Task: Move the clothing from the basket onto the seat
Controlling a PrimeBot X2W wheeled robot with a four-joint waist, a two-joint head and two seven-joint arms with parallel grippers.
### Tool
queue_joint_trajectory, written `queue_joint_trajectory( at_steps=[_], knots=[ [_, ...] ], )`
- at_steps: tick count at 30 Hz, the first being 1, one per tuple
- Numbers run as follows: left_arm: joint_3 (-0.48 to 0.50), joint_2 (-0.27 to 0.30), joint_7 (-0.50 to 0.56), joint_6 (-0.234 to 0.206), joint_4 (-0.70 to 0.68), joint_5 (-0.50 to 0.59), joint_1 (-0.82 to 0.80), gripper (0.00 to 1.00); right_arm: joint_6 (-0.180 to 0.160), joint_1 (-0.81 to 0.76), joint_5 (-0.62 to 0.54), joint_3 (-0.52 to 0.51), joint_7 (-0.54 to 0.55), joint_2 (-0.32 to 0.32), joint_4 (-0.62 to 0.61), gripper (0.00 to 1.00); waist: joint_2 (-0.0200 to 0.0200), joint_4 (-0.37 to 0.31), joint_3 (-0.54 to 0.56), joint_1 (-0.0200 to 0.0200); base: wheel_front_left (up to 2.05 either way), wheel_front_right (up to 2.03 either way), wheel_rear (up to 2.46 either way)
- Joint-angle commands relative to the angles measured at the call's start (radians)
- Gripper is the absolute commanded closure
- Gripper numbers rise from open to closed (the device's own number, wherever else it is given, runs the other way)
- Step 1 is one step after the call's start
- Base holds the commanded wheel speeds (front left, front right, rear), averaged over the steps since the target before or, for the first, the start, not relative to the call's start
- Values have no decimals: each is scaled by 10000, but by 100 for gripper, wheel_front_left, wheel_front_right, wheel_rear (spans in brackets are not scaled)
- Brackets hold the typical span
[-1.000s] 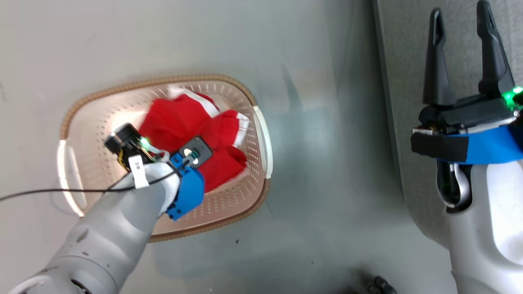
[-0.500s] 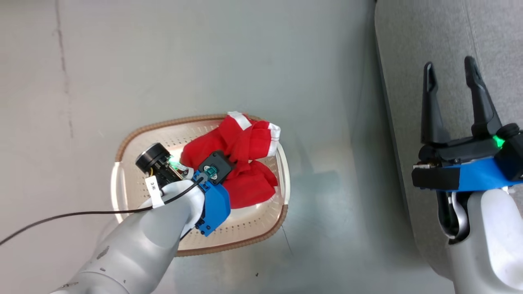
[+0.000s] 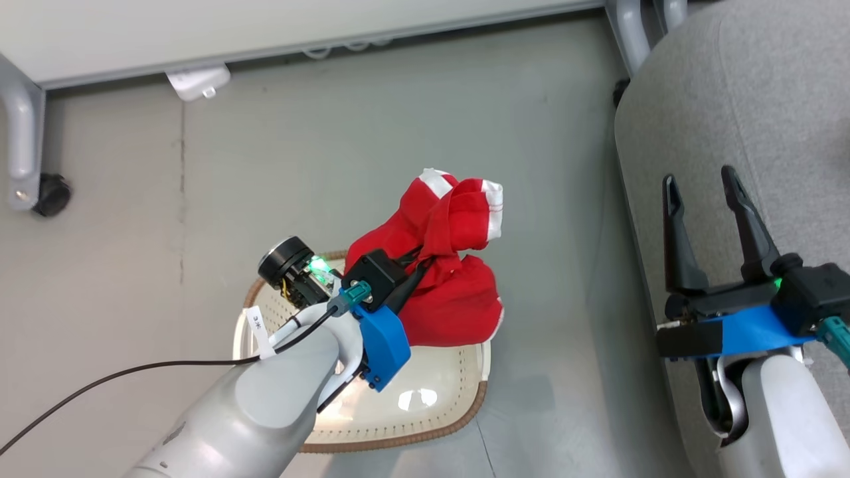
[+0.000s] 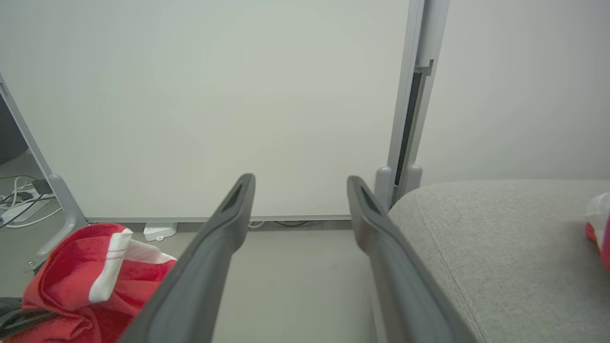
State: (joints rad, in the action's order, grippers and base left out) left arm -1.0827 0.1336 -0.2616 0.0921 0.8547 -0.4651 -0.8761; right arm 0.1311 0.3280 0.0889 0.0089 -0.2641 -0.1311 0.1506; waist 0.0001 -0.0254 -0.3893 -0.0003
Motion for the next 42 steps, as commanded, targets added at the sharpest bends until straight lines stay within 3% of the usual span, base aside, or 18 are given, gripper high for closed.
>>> queue_joint_trajectory(
  at_steps=[1, 13, 28, 42],
  knots=[
    [156, 81, -47, -62, -287, 35, 170, 100, -7, -251, 48, 24, -5, -50, 69, 0, -1, 120, 477, 3, 0, 0, 0],
    [903, 59, -49, -218, -1770, -77, 380, 100, -9, -1071, 128, 144, -4, 33, 349, 0, -1, 405, 1819, 3, 0, 0, 0],
    [921, 42, 172, -371, -2619, -277, 349, 100, -7, -1495, 196, 466, -4, 142, 491, 0, -1, 562, 2688, 3, 0, 0, 0],
    [812, 105, 306, -461, -3103, -364, 312, 100, -7, -579, 292, 2309, -6, -207, 812, 0, -1, 708, 2592, 3, 0, 0, 0]
  ],
)
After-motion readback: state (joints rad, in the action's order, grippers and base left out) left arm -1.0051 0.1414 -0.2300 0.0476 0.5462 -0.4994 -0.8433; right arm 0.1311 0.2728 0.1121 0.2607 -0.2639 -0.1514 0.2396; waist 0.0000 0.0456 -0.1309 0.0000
